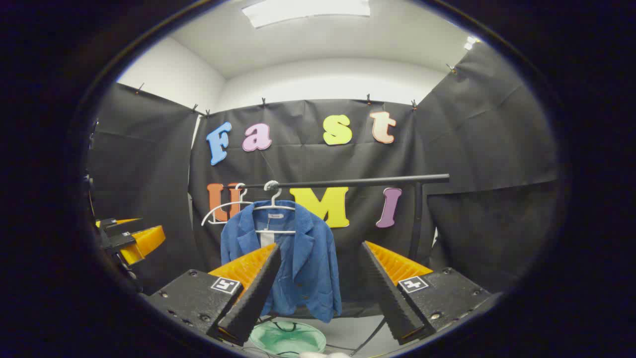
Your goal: Grasp the clothes on the hanger with both hands and then place them into the laundry hamper below.
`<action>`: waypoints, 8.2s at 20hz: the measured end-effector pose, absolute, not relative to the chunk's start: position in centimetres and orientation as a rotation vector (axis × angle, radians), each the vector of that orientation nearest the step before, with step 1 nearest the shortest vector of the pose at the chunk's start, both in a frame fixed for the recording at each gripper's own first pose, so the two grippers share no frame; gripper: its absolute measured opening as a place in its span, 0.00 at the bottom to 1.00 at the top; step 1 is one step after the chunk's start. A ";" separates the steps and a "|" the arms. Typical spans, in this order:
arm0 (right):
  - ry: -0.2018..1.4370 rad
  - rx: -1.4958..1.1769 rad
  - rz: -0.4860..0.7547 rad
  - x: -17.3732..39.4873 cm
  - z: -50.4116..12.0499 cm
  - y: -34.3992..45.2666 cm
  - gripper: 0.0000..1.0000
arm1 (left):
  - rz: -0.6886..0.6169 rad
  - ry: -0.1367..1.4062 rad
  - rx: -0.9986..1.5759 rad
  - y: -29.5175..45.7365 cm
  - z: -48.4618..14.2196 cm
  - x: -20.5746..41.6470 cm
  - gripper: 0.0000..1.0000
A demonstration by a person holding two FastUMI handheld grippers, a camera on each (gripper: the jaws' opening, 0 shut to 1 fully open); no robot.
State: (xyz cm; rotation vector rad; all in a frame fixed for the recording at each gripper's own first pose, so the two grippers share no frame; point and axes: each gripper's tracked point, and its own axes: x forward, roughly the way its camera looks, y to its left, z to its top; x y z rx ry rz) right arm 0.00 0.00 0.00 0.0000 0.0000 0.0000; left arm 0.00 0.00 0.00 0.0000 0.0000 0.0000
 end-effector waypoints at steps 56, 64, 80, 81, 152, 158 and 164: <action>0.198 -0.007 0.307 36.4 -15.3 5.7 0.99 | 0.092 0.079 0.044 -5.2 -15.7 31.8 0.98; 0.257 0.018 0.331 37.6 -16.8 6.9 0.47 | 0.112 0.109 0.046 -4.4 -16.5 33.1 0.74; 0.342 0.090 0.454 37.9 -17.6 6.7 0.05 | 0.132 0.183 0.040 -2.5 -17.7 33.1 0.02; 0.349 0.097 0.468 37.9 -17.6 6.7 0.05 | 0.138 0.183 0.044 -2.3 -17.6 33.0 0.02; 0.155 0.361 0.396 45.3 -8.2 -5.9 0.06 | 0.267 0.154 -0.009 11.0 -10.7 36.0 0.03; 0.234 0.351 0.396 45.0 -12.3 -5.6 0.06 | 0.272 0.193 -0.043 11.6 -13.9 35.2 0.02; 0.316 0.348 0.382 43.4 -16.4 -4.5 0.06 | 0.292 0.255 -0.079 11.8 -17.5 33.6 0.02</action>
